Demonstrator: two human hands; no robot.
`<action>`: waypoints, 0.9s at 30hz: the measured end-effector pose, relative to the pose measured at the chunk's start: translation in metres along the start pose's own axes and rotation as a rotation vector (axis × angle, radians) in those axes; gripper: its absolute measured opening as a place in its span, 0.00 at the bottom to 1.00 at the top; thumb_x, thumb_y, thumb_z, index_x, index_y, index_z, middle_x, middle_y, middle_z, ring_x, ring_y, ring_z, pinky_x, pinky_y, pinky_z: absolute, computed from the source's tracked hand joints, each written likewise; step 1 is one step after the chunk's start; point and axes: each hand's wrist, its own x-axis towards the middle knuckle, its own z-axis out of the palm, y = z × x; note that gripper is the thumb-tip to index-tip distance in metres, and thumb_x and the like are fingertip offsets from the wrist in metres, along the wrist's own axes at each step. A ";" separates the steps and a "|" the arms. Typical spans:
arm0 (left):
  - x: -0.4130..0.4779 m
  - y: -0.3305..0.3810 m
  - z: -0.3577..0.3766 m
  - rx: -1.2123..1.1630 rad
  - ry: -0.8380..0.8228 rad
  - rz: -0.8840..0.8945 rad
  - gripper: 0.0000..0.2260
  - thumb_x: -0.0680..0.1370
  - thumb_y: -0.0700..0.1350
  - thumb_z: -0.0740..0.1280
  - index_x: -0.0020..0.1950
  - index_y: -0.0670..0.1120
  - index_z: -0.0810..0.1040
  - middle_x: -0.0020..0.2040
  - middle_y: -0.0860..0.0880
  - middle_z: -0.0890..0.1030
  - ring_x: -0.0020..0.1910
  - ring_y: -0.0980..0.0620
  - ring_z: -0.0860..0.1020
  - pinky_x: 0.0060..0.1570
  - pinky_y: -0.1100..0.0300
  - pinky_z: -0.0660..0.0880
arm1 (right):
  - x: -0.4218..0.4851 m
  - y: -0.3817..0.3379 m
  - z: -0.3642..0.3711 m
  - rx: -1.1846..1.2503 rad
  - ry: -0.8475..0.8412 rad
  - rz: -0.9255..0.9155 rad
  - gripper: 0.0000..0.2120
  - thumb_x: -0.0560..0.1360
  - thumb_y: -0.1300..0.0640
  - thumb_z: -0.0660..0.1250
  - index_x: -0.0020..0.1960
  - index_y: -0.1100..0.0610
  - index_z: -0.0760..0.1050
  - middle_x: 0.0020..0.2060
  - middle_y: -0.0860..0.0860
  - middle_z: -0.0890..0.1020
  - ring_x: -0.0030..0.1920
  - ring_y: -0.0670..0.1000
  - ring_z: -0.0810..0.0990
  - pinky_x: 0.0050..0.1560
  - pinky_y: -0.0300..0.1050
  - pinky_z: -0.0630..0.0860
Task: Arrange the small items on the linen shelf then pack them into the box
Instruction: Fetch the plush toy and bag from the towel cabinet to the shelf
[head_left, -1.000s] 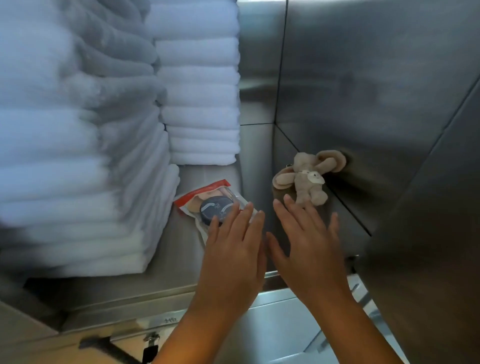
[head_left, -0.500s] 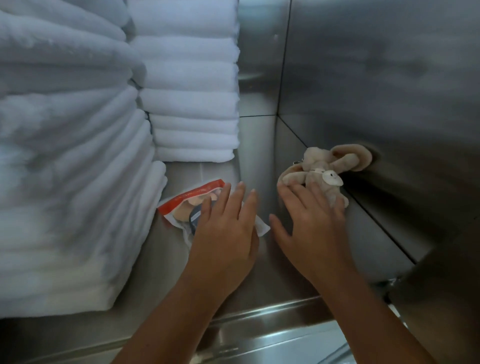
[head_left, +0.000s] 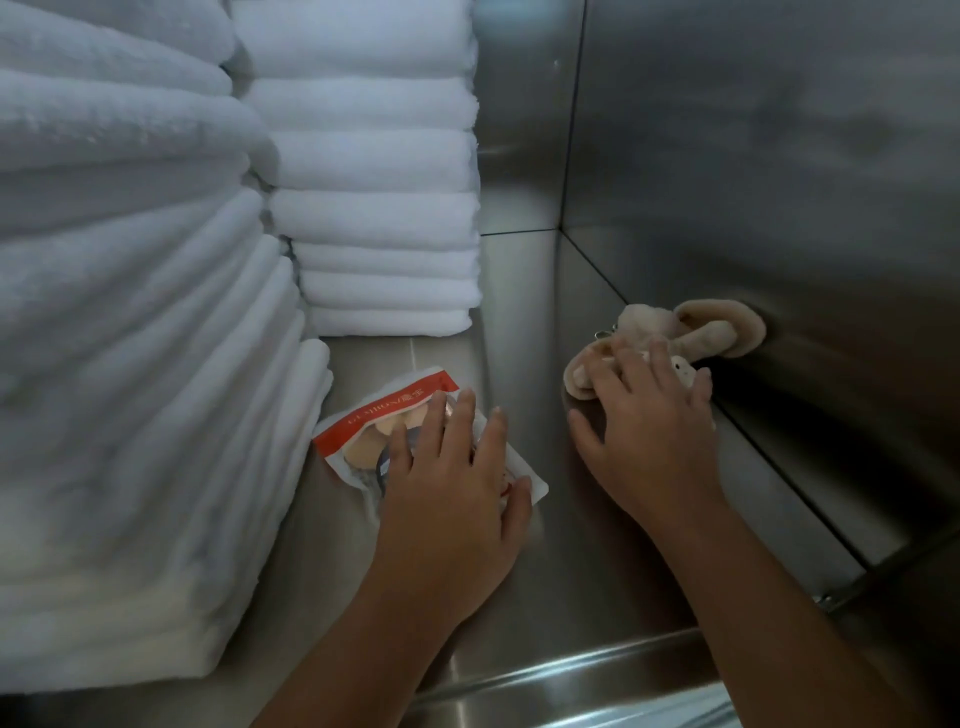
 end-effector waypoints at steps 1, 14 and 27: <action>0.000 -0.001 0.000 0.003 -0.023 -0.010 0.24 0.74 0.54 0.55 0.60 0.41 0.78 0.61 0.37 0.77 0.61 0.38 0.75 0.56 0.37 0.69 | 0.002 0.001 0.001 -0.010 -0.006 0.013 0.23 0.77 0.46 0.57 0.71 0.52 0.63 0.73 0.53 0.60 0.74 0.56 0.51 0.68 0.62 0.52; -0.007 -0.014 -0.007 0.048 -0.129 0.038 0.27 0.73 0.58 0.53 0.59 0.43 0.80 0.62 0.39 0.77 0.62 0.40 0.74 0.59 0.37 0.68 | 0.008 0.004 0.006 -0.080 -0.062 0.068 0.18 0.77 0.49 0.57 0.64 0.55 0.71 0.65 0.53 0.69 0.70 0.58 0.57 0.58 0.59 0.67; -0.039 -0.021 -0.014 0.011 -0.133 0.134 0.26 0.74 0.58 0.55 0.62 0.43 0.78 0.65 0.40 0.74 0.65 0.40 0.71 0.61 0.37 0.66 | -0.068 -0.028 -0.018 0.144 0.083 -0.038 0.10 0.69 0.62 0.70 0.50 0.62 0.81 0.50 0.59 0.82 0.57 0.64 0.76 0.44 0.58 0.76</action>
